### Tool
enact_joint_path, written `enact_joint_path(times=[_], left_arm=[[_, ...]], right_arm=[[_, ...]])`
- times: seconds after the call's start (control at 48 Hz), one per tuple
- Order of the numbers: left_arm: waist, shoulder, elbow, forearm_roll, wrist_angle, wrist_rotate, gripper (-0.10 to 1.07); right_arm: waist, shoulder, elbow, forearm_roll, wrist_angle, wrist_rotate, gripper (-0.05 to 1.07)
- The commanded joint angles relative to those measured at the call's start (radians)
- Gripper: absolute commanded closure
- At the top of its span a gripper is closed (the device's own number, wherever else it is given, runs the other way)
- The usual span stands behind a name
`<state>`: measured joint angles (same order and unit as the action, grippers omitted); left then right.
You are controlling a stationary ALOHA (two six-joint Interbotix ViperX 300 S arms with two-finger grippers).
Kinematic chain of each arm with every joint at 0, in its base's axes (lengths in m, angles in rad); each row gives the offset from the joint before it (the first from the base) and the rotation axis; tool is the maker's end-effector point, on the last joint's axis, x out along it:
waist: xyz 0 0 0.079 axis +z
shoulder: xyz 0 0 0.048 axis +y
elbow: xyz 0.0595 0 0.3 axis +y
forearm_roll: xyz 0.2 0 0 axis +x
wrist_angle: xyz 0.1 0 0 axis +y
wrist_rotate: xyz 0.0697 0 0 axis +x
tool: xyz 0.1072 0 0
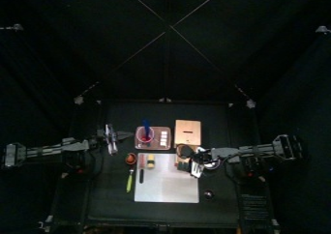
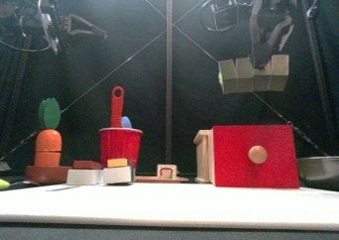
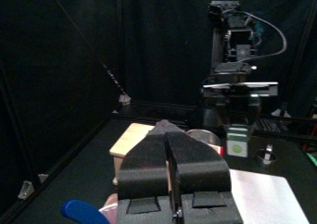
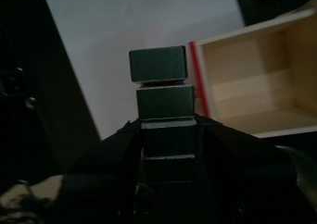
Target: Grab green sushi roll and place on cutting board
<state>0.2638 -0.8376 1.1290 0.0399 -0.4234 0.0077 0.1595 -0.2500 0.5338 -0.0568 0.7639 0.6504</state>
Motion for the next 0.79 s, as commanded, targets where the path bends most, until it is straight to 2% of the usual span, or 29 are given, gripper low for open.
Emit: enact_joint_path(times=[0.0, 0.146, 0.292, 0.375, 0.583, 0.688, 0.771], left_arm=[[0.005, 0.003, -0.014, 0.025, -0.009, -0.002, 0.92], [0.005, 0.003, -0.020, 0.011, -0.009, -0.008, 0.92], [0.005, 0.003, -0.009, -0.008, -0.009, -0.006, 0.92], [0.003, 0.003, -0.005, -0.018, -0.009, -0.011, 0.92], [0.000, 0.003, 0.002, -0.040, -0.006, -0.008, 0.92], [0.002, 0.003, 0.008, -0.040, -0.006, -0.005, 0.92], [0.000, 0.003, 0.017, -0.040, -0.006, -0.005, 0.92]], right_arm=[[0.061, 0.041, -0.048, -0.057, -0.052, 0.071, 0.37], [0.069, 0.150, -0.095, -0.021, -0.095, 0.249, 0.37], [0.086, 0.244, -0.153, -0.023, -0.089, 0.388, 0.37], [0.097, 0.288, -0.199, -0.017, -0.052, 0.489, 0.37], [0.114, 0.391, -0.293, -0.048, 0.104, 0.857, 0.37], [0.132, 0.425, -0.322, -0.104, 0.164, 1.039, 0.37], [0.146, 0.445, -0.336, -0.155, 0.166, 1.160, 0.36]])
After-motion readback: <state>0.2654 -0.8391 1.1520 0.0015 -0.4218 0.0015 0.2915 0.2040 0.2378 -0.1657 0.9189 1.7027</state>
